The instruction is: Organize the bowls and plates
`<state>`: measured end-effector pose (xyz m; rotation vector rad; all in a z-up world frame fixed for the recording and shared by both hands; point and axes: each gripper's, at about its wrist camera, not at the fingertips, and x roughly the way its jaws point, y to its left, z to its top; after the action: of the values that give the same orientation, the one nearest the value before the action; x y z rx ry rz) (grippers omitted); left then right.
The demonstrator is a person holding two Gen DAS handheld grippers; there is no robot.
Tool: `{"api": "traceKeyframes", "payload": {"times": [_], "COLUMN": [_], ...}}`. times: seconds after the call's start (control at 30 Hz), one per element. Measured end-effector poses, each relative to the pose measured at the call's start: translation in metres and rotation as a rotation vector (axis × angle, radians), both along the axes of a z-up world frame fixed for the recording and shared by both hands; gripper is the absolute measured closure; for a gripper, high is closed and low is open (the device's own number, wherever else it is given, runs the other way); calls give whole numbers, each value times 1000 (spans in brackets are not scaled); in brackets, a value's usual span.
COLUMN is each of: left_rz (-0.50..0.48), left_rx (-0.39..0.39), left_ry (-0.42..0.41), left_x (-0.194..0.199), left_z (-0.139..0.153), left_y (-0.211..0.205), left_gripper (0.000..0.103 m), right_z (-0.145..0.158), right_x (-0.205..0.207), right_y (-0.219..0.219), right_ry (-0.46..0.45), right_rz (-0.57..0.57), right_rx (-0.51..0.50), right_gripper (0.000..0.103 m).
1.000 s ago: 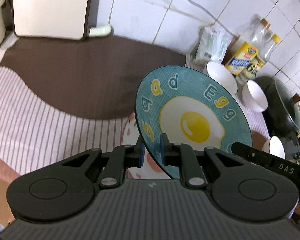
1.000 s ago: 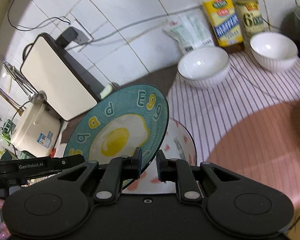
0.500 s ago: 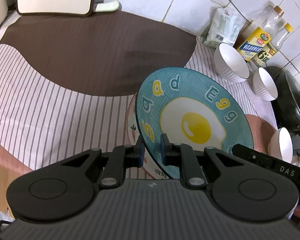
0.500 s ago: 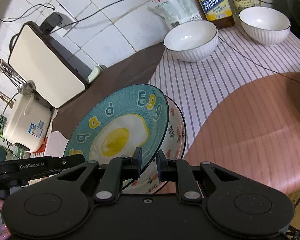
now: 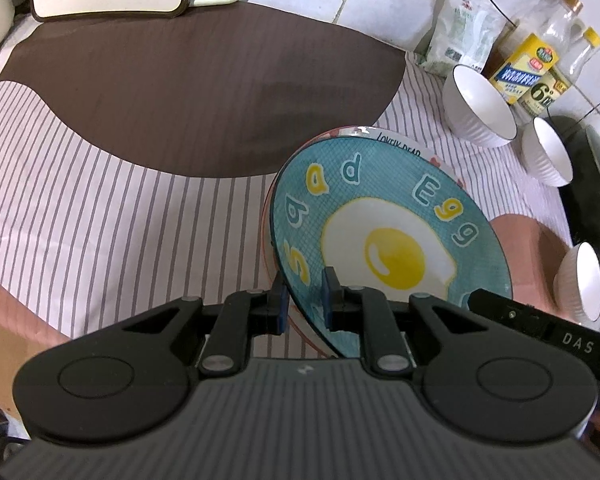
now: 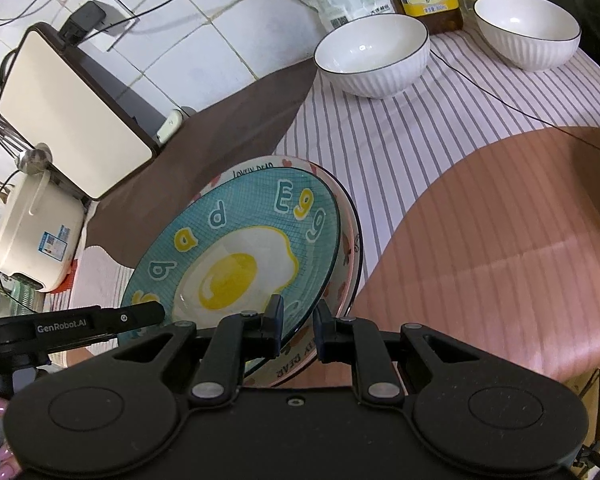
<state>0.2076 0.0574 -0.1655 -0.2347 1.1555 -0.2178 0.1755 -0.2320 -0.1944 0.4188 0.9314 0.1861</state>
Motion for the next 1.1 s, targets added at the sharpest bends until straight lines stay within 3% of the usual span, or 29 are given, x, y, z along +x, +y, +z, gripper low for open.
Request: {"api": "traceKeyframes", "payload": {"times": [0.2, 0.43, 0.7, 0.93, 1.1], "left_rz": [9, -20, -45, -56, -77], "left_rx": [6, 27, 66, 158, 147], "left_ry": [17, 38, 71, 78, 78], "left_x": [2, 6, 9, 9, 7], "left_z": [-1, 0, 1, -1, -2], "left_y": [0, -3, -10, -18, -17], "left_gripper": [87, 86, 85, 85, 85], "right_z": [5, 12, 10, 1, 0], "right_x": [1, 0, -1, 0, 0], "right_y": [9, 31, 42, 43, 55], "right_ry": [16, 15, 8, 8, -22], "right_rz": [15, 67, 105, 108, 126], "right_rx": [-67, -262, -385, -408, -498], "right_gripper": [83, 75, 67, 68, 65]}}
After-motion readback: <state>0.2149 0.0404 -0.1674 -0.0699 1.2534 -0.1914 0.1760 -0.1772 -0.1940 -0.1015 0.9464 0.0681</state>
